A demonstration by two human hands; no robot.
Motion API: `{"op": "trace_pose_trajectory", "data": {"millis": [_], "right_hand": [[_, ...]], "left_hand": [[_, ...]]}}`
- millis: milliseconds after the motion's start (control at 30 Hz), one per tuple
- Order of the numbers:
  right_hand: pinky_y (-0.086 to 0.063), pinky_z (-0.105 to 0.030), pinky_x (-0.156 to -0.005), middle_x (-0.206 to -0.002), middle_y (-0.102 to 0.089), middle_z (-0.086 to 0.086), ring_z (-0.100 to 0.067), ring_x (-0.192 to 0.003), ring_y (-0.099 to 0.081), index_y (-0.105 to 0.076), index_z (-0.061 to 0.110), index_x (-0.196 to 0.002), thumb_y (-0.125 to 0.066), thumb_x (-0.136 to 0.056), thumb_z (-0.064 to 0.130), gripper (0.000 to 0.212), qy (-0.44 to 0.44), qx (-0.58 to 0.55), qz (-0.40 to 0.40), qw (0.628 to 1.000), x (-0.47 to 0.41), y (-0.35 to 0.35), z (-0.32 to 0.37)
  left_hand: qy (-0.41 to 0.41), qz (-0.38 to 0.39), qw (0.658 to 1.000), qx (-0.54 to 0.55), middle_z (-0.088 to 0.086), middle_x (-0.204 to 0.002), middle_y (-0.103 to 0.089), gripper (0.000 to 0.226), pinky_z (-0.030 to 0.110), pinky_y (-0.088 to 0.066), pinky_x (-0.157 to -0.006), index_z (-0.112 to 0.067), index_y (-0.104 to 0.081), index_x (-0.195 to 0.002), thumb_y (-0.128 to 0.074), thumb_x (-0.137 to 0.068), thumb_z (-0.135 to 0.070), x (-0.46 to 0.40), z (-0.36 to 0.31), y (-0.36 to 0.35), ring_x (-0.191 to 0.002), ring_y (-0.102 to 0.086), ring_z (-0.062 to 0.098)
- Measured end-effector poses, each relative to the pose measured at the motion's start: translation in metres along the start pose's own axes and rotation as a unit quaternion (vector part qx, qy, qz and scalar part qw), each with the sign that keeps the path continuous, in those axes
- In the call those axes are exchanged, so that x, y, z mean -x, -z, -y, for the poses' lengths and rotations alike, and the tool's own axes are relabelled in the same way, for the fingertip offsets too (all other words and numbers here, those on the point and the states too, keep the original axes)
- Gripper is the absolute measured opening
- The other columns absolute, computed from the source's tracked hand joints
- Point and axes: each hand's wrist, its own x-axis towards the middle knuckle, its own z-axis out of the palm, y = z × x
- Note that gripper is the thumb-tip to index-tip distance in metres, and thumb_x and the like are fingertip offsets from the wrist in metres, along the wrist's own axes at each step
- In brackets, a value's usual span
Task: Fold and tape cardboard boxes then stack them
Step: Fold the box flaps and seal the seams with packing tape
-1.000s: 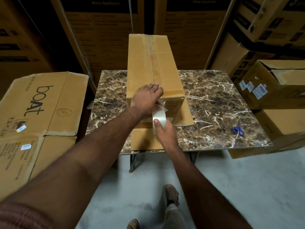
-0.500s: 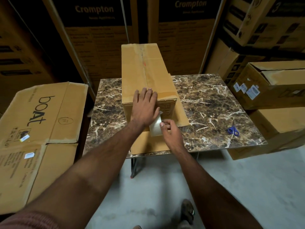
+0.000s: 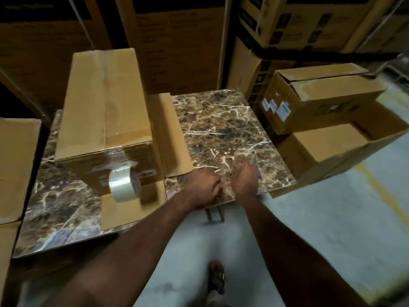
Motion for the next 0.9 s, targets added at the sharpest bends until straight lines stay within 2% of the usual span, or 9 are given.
{"op": "trace_pose_trajectory", "data": {"millis": [133,233,267,333,433,500,633,733,900], "right_hand": [[-0.047,-0.037,-0.095,-0.132,-0.053,-0.024,-0.035,-0.115,-0.055,-0.045,0.004,-0.144,-0.053,-0.096,0.014,0.049,-0.011,0.094,0.062,0.994,-0.049,0.007,-0.052],[-0.042,-0.033,-0.08,-0.128,-0.055,-0.021,-0.034,-0.108,-0.056,-0.052,0.008,-0.141,-0.028,-0.097,0.024,0.053,-0.016,0.086,0.085,0.993,-0.08,-0.014,-0.088],[-0.04,-0.03,-0.075,-0.125,-0.057,-0.019,-0.032,-0.105,-0.056,-0.057,0.009,-0.136,-0.029,-0.099,0.024,0.049,-0.017,0.092,0.093,0.991,-0.087,-0.015,-0.093],[-0.046,-0.028,-0.076,-0.122,-0.056,-0.02,-0.031,-0.103,-0.057,-0.057,0.011,-0.134,-0.047,-0.1,0.018,0.035,0.017,0.148,0.105,0.983,-0.091,-0.006,-0.092],[-0.05,-0.035,-0.087,-0.123,-0.055,-0.018,-0.031,-0.107,-0.058,-0.05,0.013,-0.141,-0.061,-0.092,0.004,0.051,0.09,0.143,0.13,0.977,-0.093,-0.007,-0.093],[-0.052,-0.039,-0.091,-0.126,-0.054,-0.018,-0.032,-0.11,-0.058,-0.047,0.013,-0.141,-0.066,-0.087,0.001,0.059,0.094,0.144,0.16,0.972,-0.096,-0.013,-0.089],[-0.06,-0.041,-0.085,-0.119,-0.057,-0.017,-0.031,-0.103,-0.064,-0.058,0.01,-0.127,-0.07,-0.089,0.009,0.04,0.062,0.174,0.201,0.962,-0.108,-0.012,-0.067],[-0.06,-0.041,-0.082,-0.114,-0.06,-0.018,-0.029,-0.098,-0.065,-0.059,0.005,-0.12,-0.066,-0.092,0.004,0.03,0.063,0.187,0.207,0.958,-0.112,-0.011,-0.063],[-0.049,-0.027,-0.067,-0.09,-0.056,-0.005,-0.017,-0.077,-0.054,-0.06,0.005,-0.119,-0.063,-0.094,0.006,0.025,0.082,0.148,0.235,0.957,-0.106,-0.014,-0.057]], "left_hand": [[0.012,0.026,0.999,0.022,0.008,-0.113,-0.07,0.03,0.036,-0.048,-0.084,-0.019,-0.068,-0.112,-0.045,-0.099,-0.034,-0.039,-0.021,-0.022,-0.103,-0.062,0.028],[0.033,0.051,0.997,0.053,0.006,-0.112,-0.07,0.03,0.039,-0.051,-0.088,-0.02,-0.067,-0.113,-0.045,-0.098,-0.034,-0.058,-0.021,-0.032,-0.101,-0.062,0.026],[0.04,0.055,0.996,0.062,0.005,-0.112,-0.07,0.031,0.04,-0.052,-0.088,-0.021,-0.068,-0.114,-0.045,-0.098,-0.034,-0.063,-0.02,-0.035,-0.101,-0.062,0.025],[0.055,0.061,0.994,0.069,0.005,-0.112,-0.07,0.032,0.039,-0.053,-0.088,-0.02,-0.068,-0.115,-0.045,-0.098,-0.034,-0.07,-0.021,-0.039,-0.1,-0.062,0.024],[0.073,0.071,0.993,0.054,0.006,-0.113,-0.069,0.03,0.038,-0.052,-0.087,-0.019,-0.067,-0.117,-0.046,-0.1,-0.032,-0.074,-0.025,-0.042,-0.101,-0.062,0.024],[0.087,0.076,0.992,0.051,0.006,-0.113,-0.068,0.03,0.038,-0.053,-0.086,-0.019,-0.066,-0.118,-0.046,-0.101,-0.033,-0.075,-0.026,-0.041,-0.101,-0.061,0.024],[0.123,0.062,0.988,0.075,0.005,-0.109,-0.069,0.026,0.036,-0.053,-0.083,-0.019,-0.065,-0.115,-0.046,-0.102,-0.031,-0.078,-0.018,-0.031,-0.094,-0.061,0.021],[0.144,0.061,0.984,0.087,0.004,-0.108,-0.069,0.026,0.037,-0.054,-0.082,-0.021,-0.064,-0.117,-0.047,-0.102,-0.033,-0.079,-0.018,-0.029,-0.094,-0.061,0.02],[0.186,0.069,0.975,0.101,0.004,-0.114,-0.068,0.03,0.032,-0.049,-0.08,-0.02,-0.058,-0.125,-0.047,-0.103,-0.036,-0.067,-0.015,-0.036,-0.095,-0.059,0.018]]}}
